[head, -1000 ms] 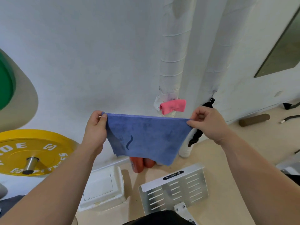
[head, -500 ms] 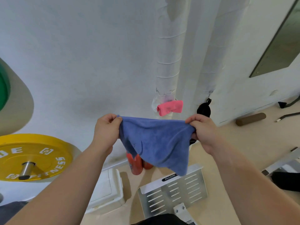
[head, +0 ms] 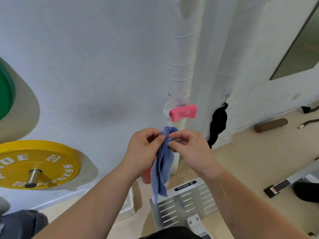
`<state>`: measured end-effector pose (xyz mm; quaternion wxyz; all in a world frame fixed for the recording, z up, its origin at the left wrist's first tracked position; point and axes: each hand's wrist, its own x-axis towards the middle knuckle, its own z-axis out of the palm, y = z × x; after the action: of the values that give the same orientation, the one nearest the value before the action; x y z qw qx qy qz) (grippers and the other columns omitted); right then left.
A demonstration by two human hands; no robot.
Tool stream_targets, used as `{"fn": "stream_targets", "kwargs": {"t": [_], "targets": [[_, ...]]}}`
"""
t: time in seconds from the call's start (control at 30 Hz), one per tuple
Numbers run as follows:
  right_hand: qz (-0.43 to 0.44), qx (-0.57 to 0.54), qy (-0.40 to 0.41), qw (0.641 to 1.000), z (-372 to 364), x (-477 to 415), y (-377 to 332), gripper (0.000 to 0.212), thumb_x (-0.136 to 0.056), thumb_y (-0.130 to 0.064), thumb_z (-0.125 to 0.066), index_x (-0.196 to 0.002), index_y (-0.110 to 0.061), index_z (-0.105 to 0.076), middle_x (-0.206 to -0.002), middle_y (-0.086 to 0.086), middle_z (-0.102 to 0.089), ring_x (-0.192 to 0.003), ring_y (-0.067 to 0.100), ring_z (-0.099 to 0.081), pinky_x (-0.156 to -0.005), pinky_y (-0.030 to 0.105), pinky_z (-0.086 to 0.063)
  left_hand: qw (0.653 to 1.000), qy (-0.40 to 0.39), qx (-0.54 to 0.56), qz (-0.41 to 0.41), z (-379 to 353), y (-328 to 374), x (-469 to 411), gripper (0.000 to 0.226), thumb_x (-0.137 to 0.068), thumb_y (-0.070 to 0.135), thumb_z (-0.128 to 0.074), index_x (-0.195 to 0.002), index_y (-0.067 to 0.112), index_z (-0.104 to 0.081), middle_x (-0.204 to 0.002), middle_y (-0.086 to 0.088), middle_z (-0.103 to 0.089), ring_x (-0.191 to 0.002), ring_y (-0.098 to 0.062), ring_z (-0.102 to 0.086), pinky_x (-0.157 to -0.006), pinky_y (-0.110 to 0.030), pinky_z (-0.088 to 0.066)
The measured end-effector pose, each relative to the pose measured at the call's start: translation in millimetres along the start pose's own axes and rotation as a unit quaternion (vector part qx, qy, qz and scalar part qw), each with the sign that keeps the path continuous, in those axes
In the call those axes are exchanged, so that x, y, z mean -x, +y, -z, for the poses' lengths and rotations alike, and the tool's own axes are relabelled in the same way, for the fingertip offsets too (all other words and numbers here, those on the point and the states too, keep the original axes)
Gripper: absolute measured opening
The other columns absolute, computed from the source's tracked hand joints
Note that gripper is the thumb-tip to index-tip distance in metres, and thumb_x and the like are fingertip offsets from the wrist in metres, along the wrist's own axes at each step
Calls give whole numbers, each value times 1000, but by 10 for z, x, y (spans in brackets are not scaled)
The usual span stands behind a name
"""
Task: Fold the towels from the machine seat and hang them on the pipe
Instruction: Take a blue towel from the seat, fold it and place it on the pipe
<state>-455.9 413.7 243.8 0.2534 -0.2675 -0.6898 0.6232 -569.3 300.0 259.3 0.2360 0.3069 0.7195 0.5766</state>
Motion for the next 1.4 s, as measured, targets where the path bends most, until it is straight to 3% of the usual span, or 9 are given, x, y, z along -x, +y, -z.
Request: {"fn": "stream_targets", "kwargs": {"t": [0.1,0.2,0.4,0.57,0.8,0.93,1.1,1.2,1.4], "targets": [[39,39,8,998,5,19,9,24,-81,-2,-80,-78,-25,-75,-78,-4,-69,-68,1,-60,-69,15,-48,1000,3,-7,1,30,-55,12,15,-95,14,-66,-85,18,-77,-83,-8,-74,-86,-37,-69,-77,-59,-57],[89,101,10,991,9,14,-11,24,-78,-9,-85,-75,-30,-73,-93,4,-60,-80,3,-59,-75,12,-43,1000,18,-5,1,59,-86,-1,15,-92,18,-66,-81,19,-76,-81,-9,-73,-83,-37,-69,-76,-60,-57],[127,88,-31,987,38,3,-45,26,-76,-9,-86,-73,-31,-74,-90,-6,-54,-86,6,-59,-82,15,-44,998,-33,44,26,76,-43,20,19,-92,8,-70,-77,17,-79,-78,-12,-74,-71,-18,-65,-72,-41,-55],[145,118,-31,982,63,-32,-2,12,-71,-28,-85,-73,-27,-73,-87,-14,-56,-91,15,-60,-88,29,-46,994,-81,67,43,126,-56,28,14,-92,8,-69,-85,11,-81,-82,-6,-77,-74,-13,-69,-71,-30,-53],[162,123,-38,978,90,-39,11,18,-72,-29,-84,-72,-21,-68,-85,-9,-57,-86,13,-59,-84,23,-44,988,-117,86,54,124,-40,26,15,-95,9,-65,-96,5,-80,-88,-15,-76,-77,-17,-68,-73,-34,-54],[172,132,-23,976,103,-71,14,22,-74,-29,-84,-71,-22,-63,-82,-5,-58,-82,13,-57,-79,22,-43,986,-110,114,54,119,-38,35,27,-91,-9,-60,-92,8,-81,-92,-16,-77,-81,-18,-69,-75,-28,-56],[169,190,-41,966,156,-142,114,26,-81,-41,-78,-73,-19,-67,-87,-3,-59,-87,13,-59,-78,23,-46,990,-99,98,34,122,-64,18,24,-80,-11,-73,-89,11,-79,-89,-14,-78,-83,-19,-73,-78,-28,-60],[164,289,-54,942,237,-183,256,40,-80,-60,-64,-78,-21,-73,-103,-5,-60,-101,11,-56,-88,26,-44,994,-59,84,37,142,-90,-41,23,-85,-14,-67,-87,7,-75,-80,-8,-76,-76,-15,-70,-74,-26,-58],[159,484,-65,858,548,-324,305,43,-81,-62,-52,-90,-27,-75,-124,-6,-63,-121,24,-54,-98,47,-43,995,-7,94,26,362,-60,-187,31,-88,-14,-63,-82,14,-75,-80,-2,-75,-77,-13,-68,-74,-22,-56]]}}
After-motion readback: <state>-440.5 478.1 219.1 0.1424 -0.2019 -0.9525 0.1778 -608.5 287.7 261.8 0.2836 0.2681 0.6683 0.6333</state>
